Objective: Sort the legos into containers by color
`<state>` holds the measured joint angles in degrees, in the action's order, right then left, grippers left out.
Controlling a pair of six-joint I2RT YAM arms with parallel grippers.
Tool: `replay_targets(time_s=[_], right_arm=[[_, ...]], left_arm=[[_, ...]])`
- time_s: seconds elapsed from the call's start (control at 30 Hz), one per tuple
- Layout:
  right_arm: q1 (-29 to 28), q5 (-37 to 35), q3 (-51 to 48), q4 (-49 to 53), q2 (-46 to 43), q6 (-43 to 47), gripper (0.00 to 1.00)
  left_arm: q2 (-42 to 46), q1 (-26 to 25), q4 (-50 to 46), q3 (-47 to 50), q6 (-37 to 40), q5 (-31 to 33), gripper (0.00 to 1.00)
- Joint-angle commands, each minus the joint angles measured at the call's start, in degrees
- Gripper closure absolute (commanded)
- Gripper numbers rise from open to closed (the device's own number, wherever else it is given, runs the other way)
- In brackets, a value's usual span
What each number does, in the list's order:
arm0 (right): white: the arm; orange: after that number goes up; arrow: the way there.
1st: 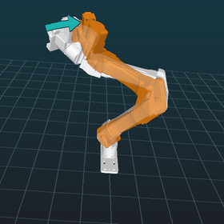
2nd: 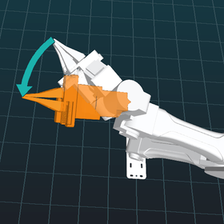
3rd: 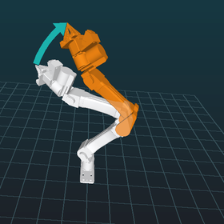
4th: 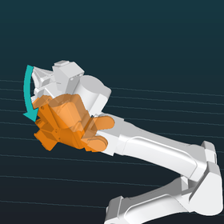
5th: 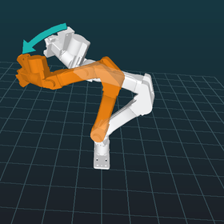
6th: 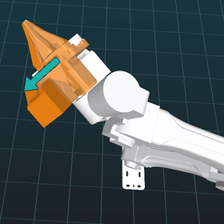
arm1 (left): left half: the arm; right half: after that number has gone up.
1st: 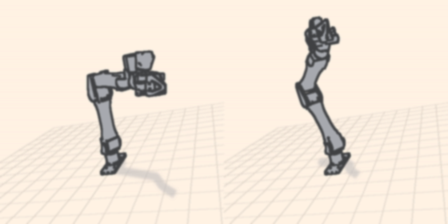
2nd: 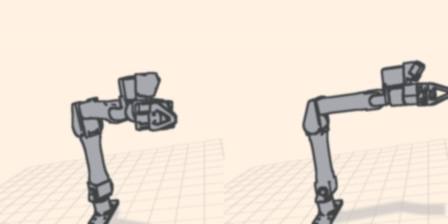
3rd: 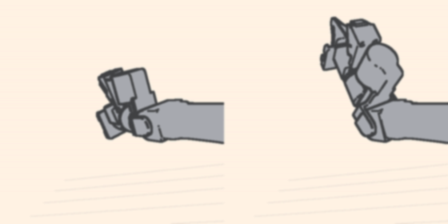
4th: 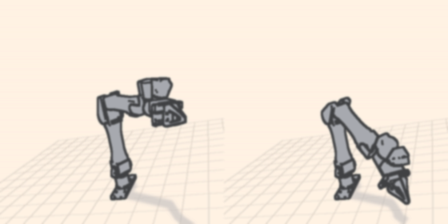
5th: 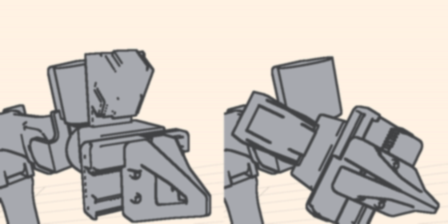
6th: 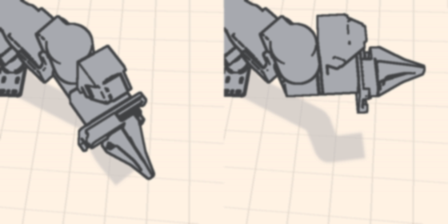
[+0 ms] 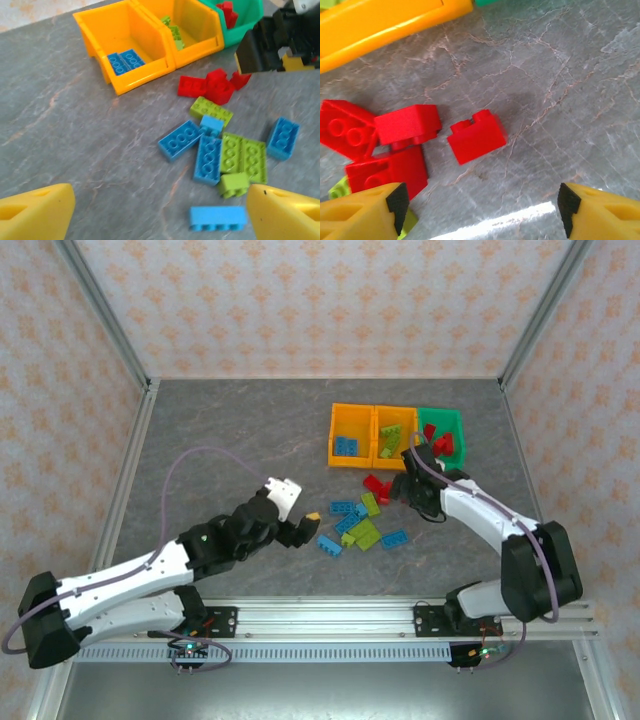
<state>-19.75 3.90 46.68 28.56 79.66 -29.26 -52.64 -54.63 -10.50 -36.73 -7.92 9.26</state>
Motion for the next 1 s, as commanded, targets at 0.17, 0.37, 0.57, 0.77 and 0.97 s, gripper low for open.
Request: replay_targets(time_s=[0.17,0.37,0.57,0.77,0.97], right_arm=[[3.0,1.6,0.0,-5.0,6.1,0.1,0.25],[3.8,2.6,-0.1,-6.6,8.7,-0.3,0.34],[4.4,2.5,0.9,-8.0,11.9,2.4,0.46],[4.4,1.4,2.5,-7.1,12.9,5.9,0.55],[4.4,1.0,1.3,-6.2,8.5,5.4,0.65]], left_arm=[[6.3,0.2,5.6,8.5,8.1,8.0,0.01],[6.7,0.2,6.4,10.3,6.8,7.1,0.01],[6.7,0.2,6.6,10.5,6.4,6.7,0.0],[6.7,0.1,6.4,10.5,6.3,7.6,0.0],[7.3,0.2,6.3,10.8,6.1,8.3,0.0]])
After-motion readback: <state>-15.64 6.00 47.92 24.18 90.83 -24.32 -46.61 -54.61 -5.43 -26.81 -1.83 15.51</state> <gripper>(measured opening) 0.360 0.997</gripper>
